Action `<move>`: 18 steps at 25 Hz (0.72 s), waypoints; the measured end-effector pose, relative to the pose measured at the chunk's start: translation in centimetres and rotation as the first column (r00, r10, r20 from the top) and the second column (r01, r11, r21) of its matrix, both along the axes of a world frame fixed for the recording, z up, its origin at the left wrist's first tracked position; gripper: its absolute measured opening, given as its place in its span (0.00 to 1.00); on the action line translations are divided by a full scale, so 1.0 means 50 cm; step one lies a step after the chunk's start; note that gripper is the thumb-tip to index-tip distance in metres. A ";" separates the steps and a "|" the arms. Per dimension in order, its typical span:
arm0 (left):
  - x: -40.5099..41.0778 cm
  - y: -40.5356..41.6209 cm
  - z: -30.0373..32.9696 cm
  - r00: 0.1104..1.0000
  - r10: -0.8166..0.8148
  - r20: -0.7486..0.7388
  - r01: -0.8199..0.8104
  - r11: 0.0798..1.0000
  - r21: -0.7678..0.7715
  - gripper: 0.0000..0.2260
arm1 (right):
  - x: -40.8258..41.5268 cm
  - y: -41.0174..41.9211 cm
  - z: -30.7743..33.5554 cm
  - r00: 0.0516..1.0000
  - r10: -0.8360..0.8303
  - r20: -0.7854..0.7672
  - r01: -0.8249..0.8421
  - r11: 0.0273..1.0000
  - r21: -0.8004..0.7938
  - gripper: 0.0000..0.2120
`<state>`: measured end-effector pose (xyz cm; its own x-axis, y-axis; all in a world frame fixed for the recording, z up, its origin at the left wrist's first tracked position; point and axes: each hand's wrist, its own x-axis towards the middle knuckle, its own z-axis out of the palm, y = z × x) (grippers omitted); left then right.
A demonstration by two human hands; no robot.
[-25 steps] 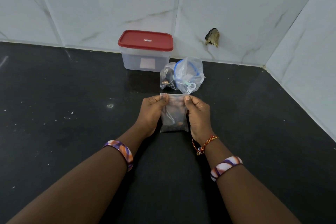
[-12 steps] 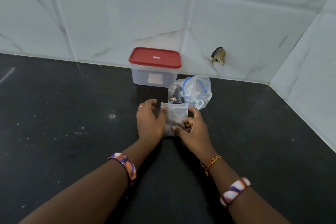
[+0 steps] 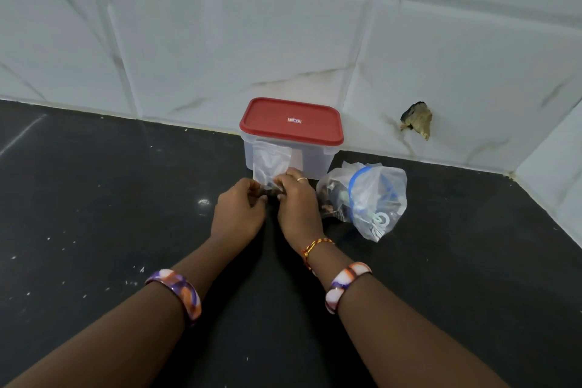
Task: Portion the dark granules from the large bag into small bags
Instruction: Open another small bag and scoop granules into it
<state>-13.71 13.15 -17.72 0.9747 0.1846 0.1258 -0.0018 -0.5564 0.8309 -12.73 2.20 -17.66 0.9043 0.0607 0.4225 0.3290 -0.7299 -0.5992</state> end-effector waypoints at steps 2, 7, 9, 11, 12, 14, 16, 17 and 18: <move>0.014 -0.002 0.001 0.997 -0.072 -0.015 0.073 0.991 0.111 0.13 | 0.015 0.000 -0.006 0.999 0.025 -0.041 -0.027 0.999 -0.042 0.17; 0.013 -0.034 0.030 0.991 -0.105 0.085 0.093 0.986 0.140 0.11 | -0.016 -0.011 0.033 0.999 -0.021 -0.032 0.022 0.999 0.038 0.16; 0.008 -0.064 0.076 0.961 -0.153 0.230 0.132 0.986 0.106 0.10 | -0.029 -0.025 0.087 0.997 -0.010 0.077 0.004 0.997 0.078 0.14; 0.017 -0.108 0.143 0.910 -0.229 0.347 0.216 0.973 0.076 0.11 | -0.032 -0.065 0.152 0.984 -0.046 0.169 0.026 0.993 0.114 0.18; 0.026 -0.126 0.173 0.888 -0.277 0.366 0.261 0.961 0.095 0.11 | -0.030 -0.087 0.182 0.979 -0.063 0.193 0.038 0.991 0.128 0.18; 0.054 -0.176 0.224 0.854 -0.405 0.327 0.357 0.913 0.197 0.11 | -0.017 -0.151 0.228 0.970 -0.131 0.203 0.111 0.988 0.106 0.15; 0.084 -0.225 0.251 0.839 -0.512 0.182 0.451 0.843 0.292 0.11 | 0.019 -0.224 0.240 0.972 -0.202 0.119 0.191 0.977 0.094 0.13; 0.095 -0.244 0.255 0.831 -0.547 0.104 0.493 0.810 0.317 0.11 | 0.036 -0.260 0.236 0.969 -0.245 0.021 0.241 0.963 0.121 0.11; 0.105 -0.257 0.253 0.822 -0.568 0.031 0.531 0.786 0.318 0.11 | 0.051 -0.293 0.222 0.952 -0.288 -0.106 0.303 0.939 0.165 0.08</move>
